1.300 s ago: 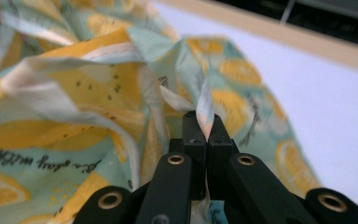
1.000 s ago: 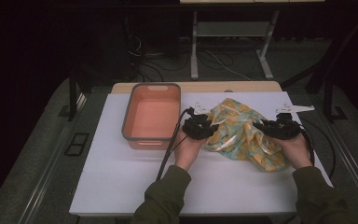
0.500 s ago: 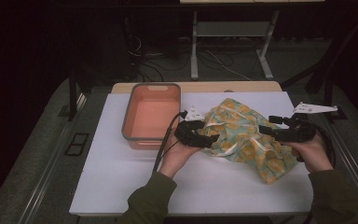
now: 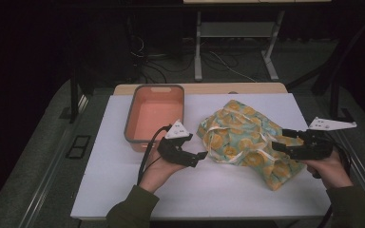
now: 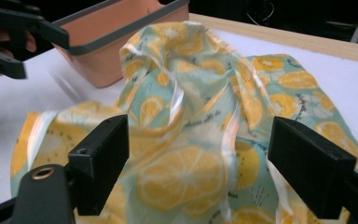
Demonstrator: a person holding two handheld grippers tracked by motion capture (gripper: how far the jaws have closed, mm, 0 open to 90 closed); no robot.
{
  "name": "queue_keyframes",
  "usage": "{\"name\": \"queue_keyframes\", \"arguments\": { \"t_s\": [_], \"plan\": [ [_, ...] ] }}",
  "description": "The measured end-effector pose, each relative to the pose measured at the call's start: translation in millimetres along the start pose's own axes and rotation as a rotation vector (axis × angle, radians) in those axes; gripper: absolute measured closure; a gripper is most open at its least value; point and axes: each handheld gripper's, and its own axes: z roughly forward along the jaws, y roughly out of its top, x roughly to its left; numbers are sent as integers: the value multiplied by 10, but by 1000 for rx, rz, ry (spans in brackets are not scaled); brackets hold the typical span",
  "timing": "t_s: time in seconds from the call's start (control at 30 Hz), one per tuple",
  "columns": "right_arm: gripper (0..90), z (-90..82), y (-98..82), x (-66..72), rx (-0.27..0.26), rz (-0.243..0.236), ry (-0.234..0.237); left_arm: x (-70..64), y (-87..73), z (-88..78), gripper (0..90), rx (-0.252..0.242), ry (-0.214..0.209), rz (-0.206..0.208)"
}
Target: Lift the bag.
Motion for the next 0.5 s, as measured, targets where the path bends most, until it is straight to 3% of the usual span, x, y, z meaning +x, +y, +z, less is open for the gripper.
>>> {"name": "queue_keyframes", "arguments": {
  "t_s": [0.23,0.5],
  "plan": [
    [191,-38,-130,50,18,-17,3,83,-318,-338,119,-10,13,12],
    [184,-30,-355,70,60,-12,-1,242,-671,-644,44,-1,47,-33]
  ]
}}
